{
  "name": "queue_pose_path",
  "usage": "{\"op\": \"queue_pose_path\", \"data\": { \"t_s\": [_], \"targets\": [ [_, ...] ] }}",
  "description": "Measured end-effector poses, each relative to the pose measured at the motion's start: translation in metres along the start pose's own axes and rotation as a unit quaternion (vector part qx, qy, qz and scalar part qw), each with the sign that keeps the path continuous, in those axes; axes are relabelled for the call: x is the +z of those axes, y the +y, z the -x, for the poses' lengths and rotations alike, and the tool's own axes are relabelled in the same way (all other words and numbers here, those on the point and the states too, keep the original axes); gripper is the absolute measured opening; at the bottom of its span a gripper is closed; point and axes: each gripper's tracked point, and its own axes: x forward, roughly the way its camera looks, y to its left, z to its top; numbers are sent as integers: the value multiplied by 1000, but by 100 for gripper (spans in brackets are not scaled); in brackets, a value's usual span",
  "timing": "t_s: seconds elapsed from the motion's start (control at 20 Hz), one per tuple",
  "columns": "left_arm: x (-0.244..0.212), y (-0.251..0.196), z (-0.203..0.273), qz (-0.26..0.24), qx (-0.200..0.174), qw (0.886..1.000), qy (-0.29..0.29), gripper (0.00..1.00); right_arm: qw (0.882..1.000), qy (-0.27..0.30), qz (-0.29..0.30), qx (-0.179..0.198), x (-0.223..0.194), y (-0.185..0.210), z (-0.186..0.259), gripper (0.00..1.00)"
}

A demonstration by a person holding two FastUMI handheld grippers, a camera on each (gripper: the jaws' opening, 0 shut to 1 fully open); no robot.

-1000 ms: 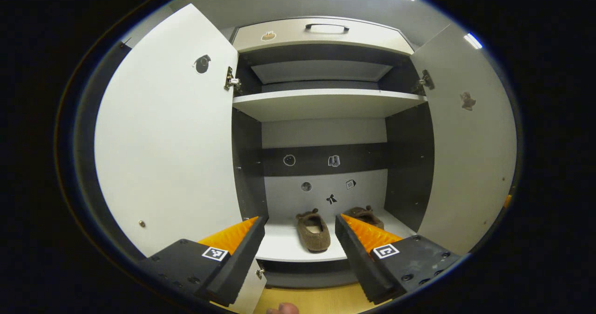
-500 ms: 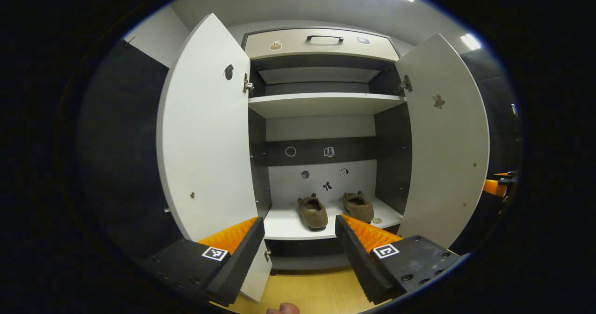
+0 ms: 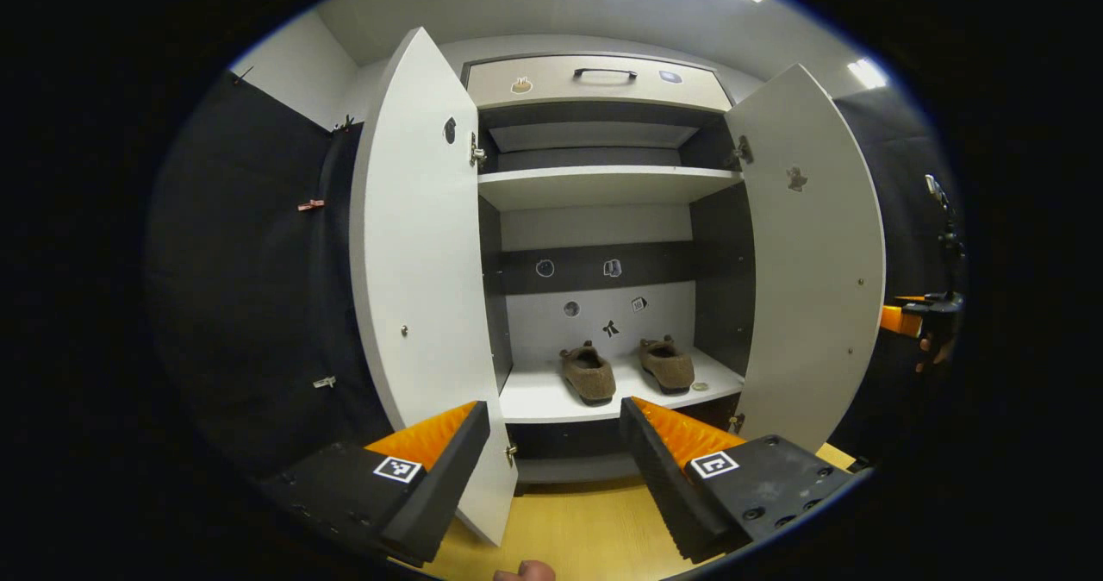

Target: Grab one shoe with the right hand and put it into the shoe cabinet, grab the other shoe with the left hand and put it into the shoe cabinet; then close the right door with the right hand and the left door with the left hand.

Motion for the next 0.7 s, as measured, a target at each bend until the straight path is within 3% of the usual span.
{"op": "queue_pose_path", "data": {
  "t_s": [0.4,0.7],
  "targets": [
    [-10,23,14,-3,-1,1000,5,96,1000,1,0,-23,-2,10,5,98],
    [-13,36,23,-3,1,1000,7,96,1000,3,1,-3,-6,48,13,98]
  ]
}}
